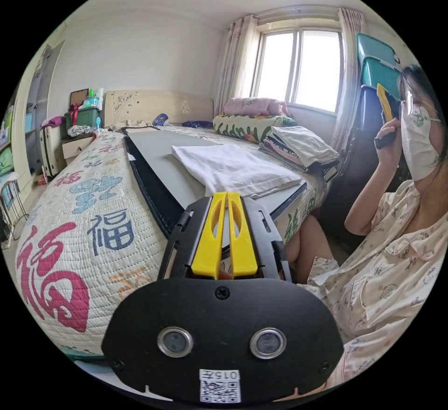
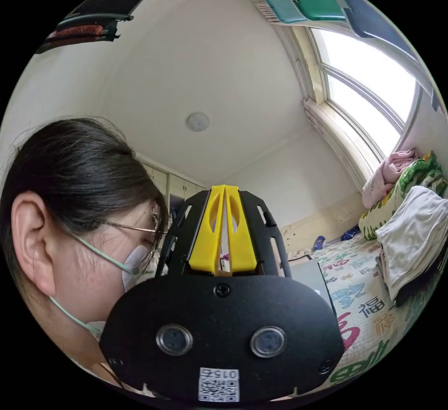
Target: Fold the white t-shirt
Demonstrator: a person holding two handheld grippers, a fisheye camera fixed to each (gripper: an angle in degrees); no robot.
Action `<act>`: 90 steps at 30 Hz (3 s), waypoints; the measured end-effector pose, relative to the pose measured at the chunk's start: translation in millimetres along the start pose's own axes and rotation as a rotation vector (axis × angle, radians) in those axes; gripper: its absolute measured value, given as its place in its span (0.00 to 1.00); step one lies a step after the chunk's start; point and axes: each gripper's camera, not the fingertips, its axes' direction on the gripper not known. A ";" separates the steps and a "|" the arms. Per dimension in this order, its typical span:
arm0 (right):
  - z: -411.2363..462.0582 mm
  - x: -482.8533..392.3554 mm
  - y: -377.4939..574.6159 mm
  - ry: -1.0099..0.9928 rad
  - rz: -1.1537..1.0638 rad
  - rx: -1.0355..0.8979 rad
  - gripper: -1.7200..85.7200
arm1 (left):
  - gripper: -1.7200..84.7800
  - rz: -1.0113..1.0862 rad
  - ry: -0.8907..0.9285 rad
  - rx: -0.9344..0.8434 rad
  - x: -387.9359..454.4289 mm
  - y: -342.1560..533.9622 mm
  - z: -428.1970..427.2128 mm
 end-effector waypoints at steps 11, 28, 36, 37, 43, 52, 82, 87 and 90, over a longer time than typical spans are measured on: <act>55.2 -39.1 12.7 -0.064 -0.076 -0.020 0.01 | 0.02 -0.019 0.034 0.042 5.3 -49.5 -2.1; 368.5 257.3 202.6 0.106 0.019 -0.869 0.12 | 0.15 -0.270 0.082 -0.134 -117.3 -287.8 138.0; 499.3 440.1 353.3 0.242 0.341 -1.210 0.17 | 0.18 -0.332 0.038 -0.386 -160.9 -344.8 273.0; 512.3 458.6 372.7 0.252 0.359 -1.242 0.17 | 0.18 -0.326 0.028 -0.401 -163.0 -349.5 286.3; 558.9 520.2 452.6 0.212 0.436 -1.330 0.17 | 0.18 -0.270 0.037 -0.486 -166.3 -357.9 334.1; 568.5 555.6 540.8 0.183 0.430 -1.419 0.11 | 0.13 -0.296 0.142 -0.484 -179.8 -314.5 363.7; 245.5 11.8 540.1 -0.859 -0.170 -0.842 0.05 | 0.03 0.121 -0.809 0.512 207.5 211.4 -221.0; 229.5 -66.8 641.3 -0.988 -0.147 -0.976 0.04 | 0.03 -0.054 -0.926 0.479 195.8 303.4 -218.2; 225.2 -113.4 704.2 -1.032 -0.169 -1.037 0.04 | 0.04 -0.185 -0.972 0.466 165.7 353.7 -214.0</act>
